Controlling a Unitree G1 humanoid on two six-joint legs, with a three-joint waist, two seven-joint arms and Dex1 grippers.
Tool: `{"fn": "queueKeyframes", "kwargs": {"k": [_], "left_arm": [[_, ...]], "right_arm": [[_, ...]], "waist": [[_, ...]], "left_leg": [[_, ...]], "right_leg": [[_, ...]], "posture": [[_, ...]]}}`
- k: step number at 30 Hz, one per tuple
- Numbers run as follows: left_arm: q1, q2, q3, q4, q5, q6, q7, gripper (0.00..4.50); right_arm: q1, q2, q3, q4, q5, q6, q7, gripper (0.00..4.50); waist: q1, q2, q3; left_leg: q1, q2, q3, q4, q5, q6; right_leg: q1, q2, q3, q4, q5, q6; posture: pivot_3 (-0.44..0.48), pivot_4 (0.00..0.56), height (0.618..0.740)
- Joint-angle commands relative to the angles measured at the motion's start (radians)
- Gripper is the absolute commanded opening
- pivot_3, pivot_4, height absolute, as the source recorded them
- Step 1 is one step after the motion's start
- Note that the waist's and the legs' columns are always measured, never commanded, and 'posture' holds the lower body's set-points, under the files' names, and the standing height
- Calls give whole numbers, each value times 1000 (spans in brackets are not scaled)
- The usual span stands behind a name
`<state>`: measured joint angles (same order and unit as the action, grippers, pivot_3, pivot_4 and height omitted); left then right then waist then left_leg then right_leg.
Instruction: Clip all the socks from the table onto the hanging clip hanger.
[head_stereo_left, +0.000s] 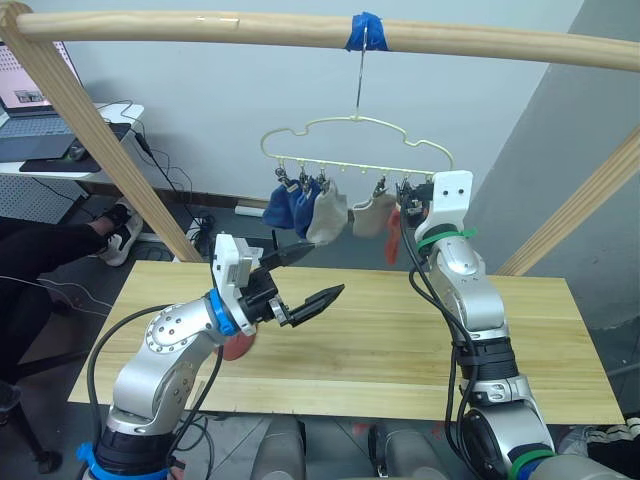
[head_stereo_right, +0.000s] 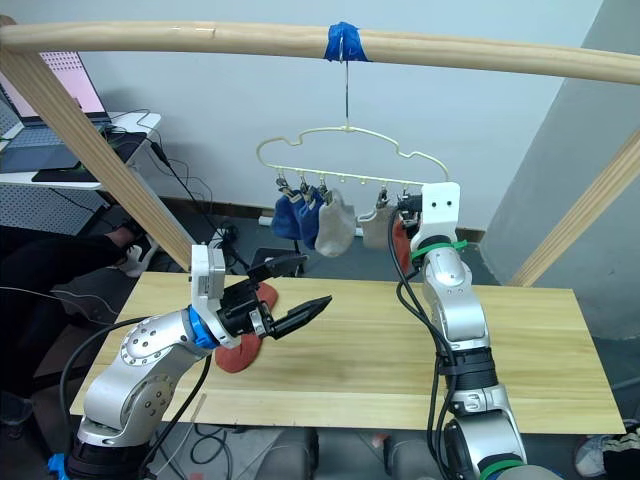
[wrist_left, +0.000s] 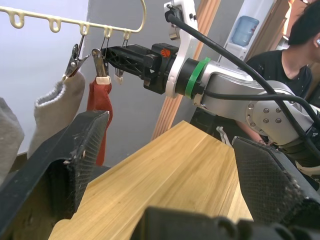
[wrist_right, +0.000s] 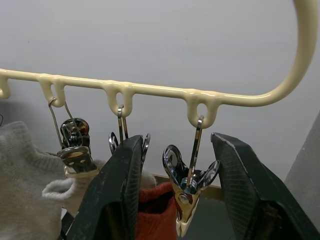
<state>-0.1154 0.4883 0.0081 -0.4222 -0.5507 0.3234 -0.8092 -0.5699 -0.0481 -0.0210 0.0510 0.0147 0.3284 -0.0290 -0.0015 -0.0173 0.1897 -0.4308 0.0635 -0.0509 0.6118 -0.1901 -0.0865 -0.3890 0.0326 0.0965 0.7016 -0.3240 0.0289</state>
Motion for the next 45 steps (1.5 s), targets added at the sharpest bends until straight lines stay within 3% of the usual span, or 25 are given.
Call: {"fn": "queueKeyframes", "kwargs": {"k": [1, 4, 7, 13, 18, 24, 29, 34, 39, 45], "left_arm": [[-5, 5, 7, -19, 0, -19, -6, 4500], [-1, 2, 6, -21, 2, -19, -8, 4500], [2, 0, 5, -23, 3, -18, -8, 4500], [5, 2, 7, -18, 4, -20, -11, 4500], [23, 8, 17, 21, 12, 16, 16, 4500], [37, 2, 127, 287, 147, -46, 191, 4500], [63, 19, 222, 448, 262, -115, 337, 4500], [79, 18, 241, 555, 305, -106, 381, 4500], [14, -1, 235, 699, 303, -54, 398, 4500], [-71, -35, 215, 904, 312, -27, 378, 4500]], "right_arm": [[-18, -3, -18, -10, 2, -32, -6, 1656], [-17, -5, -20, -13, 5, -33, -3, 673], [-15, -8, -22, -20, 9, -32, 2, 141], [-19, -35, -40, -54, 55, 26, 50, 141], [-46, -86, -90, -114, 172, 189, 142, 141], [-117, -175, -106, -154, 310, 433, 267, 141], [-119, -209, -118, -166, 336, 466, 294, 141], [-118, -243, -135, -148, 346, 477, 313, 141], [-146, -263, -128, -121, 346, 488, 334, 141], [-155, -264, -131, -125, 341, 496, 329, 141]], "waist": [[0, 0, 0], [0, 0, 0], [0, 0, 0], [1, 0, 0], [0, 0, 0], [-5, 0, 0], [-2, 0, 0], [28, 0, 0], [34, 0, 0], [31, 0, -1]], "left_leg": [[0, 0, 0, 0, 0, 0], [0, 0, 0, 0, 0, 0], [0, 0, 0, 0, 0, 0], [0, 0, 0, 0, 0, 0], [0, 0, 0, 0, 0, 0], [1, 0, 0, 0, 0, 0], [2, 1, 0, 0, 0, 0], [1, 0, 0, 0, 0, 0], [1, 0, 0, 0, 0, 0], [1, 0, 1, 0, 0, 0]], "right_leg": [[0, 0, 0, 0, 0, 0], [0, 0, 0, 0, 0, 0], [0, 0, 0, 0, 0, 0], [0, 0, 0, 0, 0, 0], [0, 0, 0, 0, 0, 0], [0, 0, 0, 2, 0, 0], [0, 1, 0, 2, 0, 0], [0, 0, 0, 2, 0, 0], [0, 0, -1, 2, 0, 0], [0, 0, 0, 2, 0, 0]], "posture": [[123, 156, 740], [121, 157, 740], [121, 156, 740], [120, 157, 740], [96, 151, 740], [80, 145, 740], [175, 153, 740], [239, 145, 740], [183, 149, 740], [189, 135, 740]]}}
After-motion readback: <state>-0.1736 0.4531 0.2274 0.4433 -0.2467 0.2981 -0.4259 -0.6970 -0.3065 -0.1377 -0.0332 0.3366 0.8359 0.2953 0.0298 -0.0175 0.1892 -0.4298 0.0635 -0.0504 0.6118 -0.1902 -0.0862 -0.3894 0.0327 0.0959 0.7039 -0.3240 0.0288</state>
